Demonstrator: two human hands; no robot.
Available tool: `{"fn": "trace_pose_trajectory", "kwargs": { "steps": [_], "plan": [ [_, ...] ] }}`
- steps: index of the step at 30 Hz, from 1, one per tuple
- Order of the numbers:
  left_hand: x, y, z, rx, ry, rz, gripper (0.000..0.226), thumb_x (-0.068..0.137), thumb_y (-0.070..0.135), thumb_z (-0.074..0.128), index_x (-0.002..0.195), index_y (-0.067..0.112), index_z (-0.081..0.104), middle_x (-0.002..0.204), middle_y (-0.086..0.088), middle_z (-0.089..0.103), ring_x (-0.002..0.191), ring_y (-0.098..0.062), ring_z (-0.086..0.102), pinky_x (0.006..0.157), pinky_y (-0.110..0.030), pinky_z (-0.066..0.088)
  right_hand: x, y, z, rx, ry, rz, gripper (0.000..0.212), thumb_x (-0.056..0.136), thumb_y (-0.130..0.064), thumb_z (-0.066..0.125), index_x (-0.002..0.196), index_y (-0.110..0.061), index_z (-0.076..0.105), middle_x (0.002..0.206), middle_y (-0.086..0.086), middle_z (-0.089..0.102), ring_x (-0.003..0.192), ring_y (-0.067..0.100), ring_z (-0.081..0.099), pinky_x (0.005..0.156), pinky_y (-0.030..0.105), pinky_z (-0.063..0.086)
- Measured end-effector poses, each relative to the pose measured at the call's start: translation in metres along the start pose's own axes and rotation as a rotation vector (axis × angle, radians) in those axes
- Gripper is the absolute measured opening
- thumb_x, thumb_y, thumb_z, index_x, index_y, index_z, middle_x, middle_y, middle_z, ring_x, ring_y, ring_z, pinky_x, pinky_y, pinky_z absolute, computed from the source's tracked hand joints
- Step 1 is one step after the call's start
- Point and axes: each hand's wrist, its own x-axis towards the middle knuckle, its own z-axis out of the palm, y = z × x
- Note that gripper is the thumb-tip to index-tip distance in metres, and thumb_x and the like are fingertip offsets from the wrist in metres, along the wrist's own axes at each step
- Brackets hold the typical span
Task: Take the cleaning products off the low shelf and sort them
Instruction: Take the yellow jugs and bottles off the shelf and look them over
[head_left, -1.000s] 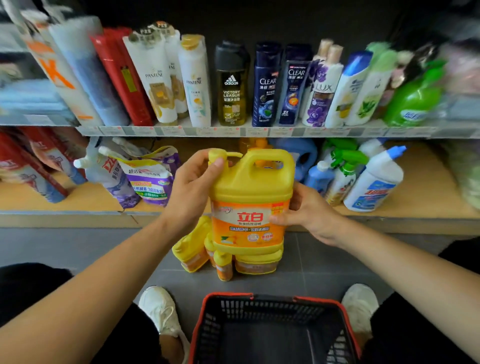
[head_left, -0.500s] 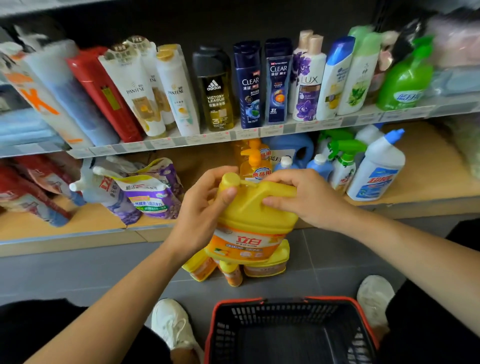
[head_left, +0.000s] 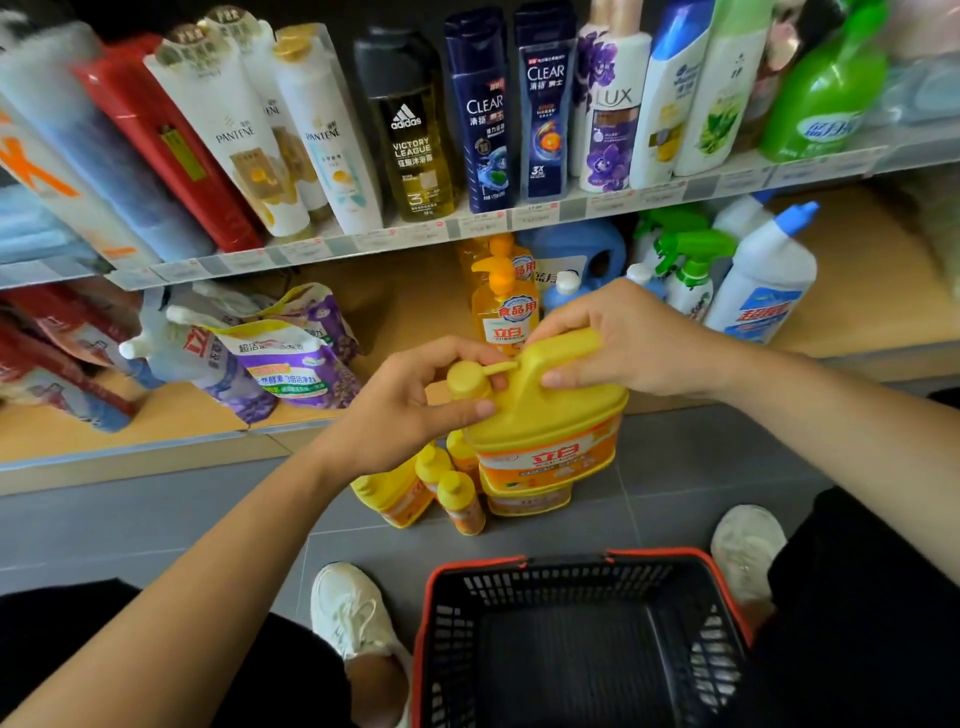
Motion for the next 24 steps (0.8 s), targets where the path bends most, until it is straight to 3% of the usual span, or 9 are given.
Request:
{"fn": "trace_pose_trajectory", "kwargs": {
  "steps": [5,8,12,15,19,24],
  "plan": [
    [-0.001,0.006,-0.006,-0.216,-0.179,-0.023,0.045,0.089,0.005,0.068,0.133,0.004,0.057,0.118,-0.009,0.069,0.117,-0.024,0.062,0.096,-0.035,0.052,-0.001,-0.001,-0.016,0.119,-0.120,0.004,0.033,0.075,-0.018,0.083,0.107,-0.019,0.075,0.094,-0.023,0.075,0.092,-0.004,0.069,0.075,0.012,0.051],
    [-0.005,0.006,-0.002,-0.247,-0.075,0.005,0.046,0.085,0.006,0.072,0.130,0.005,0.061,0.116,-0.011,0.073,0.117,-0.029,0.065,0.095,-0.039,0.056,-0.001,-0.001,-0.019,0.174,-0.122,0.018,0.034,0.073,-0.020,0.081,0.106,-0.020,0.075,0.098,-0.018,0.076,0.094,0.003,0.071,0.076,0.017,0.055],
    [-0.010,0.001,0.002,-0.272,0.151,0.031,0.045,0.077,0.011,0.080,0.120,0.010,0.069,0.112,-0.007,0.076,0.108,-0.027,0.072,0.085,-0.033,0.060,-0.003,-0.004,-0.016,0.187,-0.077,0.025,0.032,0.071,-0.026,0.081,0.103,-0.027,0.075,0.098,-0.018,0.076,0.095,0.003,0.070,0.078,0.019,0.056],
    [-0.010,-0.003,0.005,-0.151,0.245,0.062,0.044,0.078,0.013,0.082,0.121,0.015,0.070,0.113,-0.002,0.076,0.107,-0.022,0.072,0.086,-0.034,0.061,-0.004,-0.006,-0.010,0.115,0.005,0.036,0.030,0.074,-0.025,0.084,0.101,-0.034,0.073,0.095,-0.020,0.073,0.095,-0.003,0.067,0.080,0.016,0.055],
    [-0.008,-0.008,0.012,0.123,0.390,0.080,0.046,0.084,0.024,0.080,0.128,0.025,0.067,0.114,0.011,0.074,0.107,-0.015,0.071,0.086,-0.035,0.061,-0.005,-0.008,-0.001,0.027,0.110,0.024,0.030,0.080,-0.021,0.083,0.106,-0.029,0.073,0.097,-0.023,0.068,0.092,-0.014,0.062,0.077,0.006,0.049],
    [-0.008,-0.008,0.016,0.399,0.499,0.119,0.045,0.085,0.039,0.078,0.125,0.022,0.070,0.101,0.004,0.068,0.096,-0.015,0.067,0.081,-0.030,0.061,-0.009,-0.009,0.004,-0.054,0.146,0.016,0.031,0.081,-0.026,0.082,0.107,-0.036,0.069,0.095,-0.027,0.064,0.094,-0.016,0.059,0.073,0.003,0.045]
  ]
}}
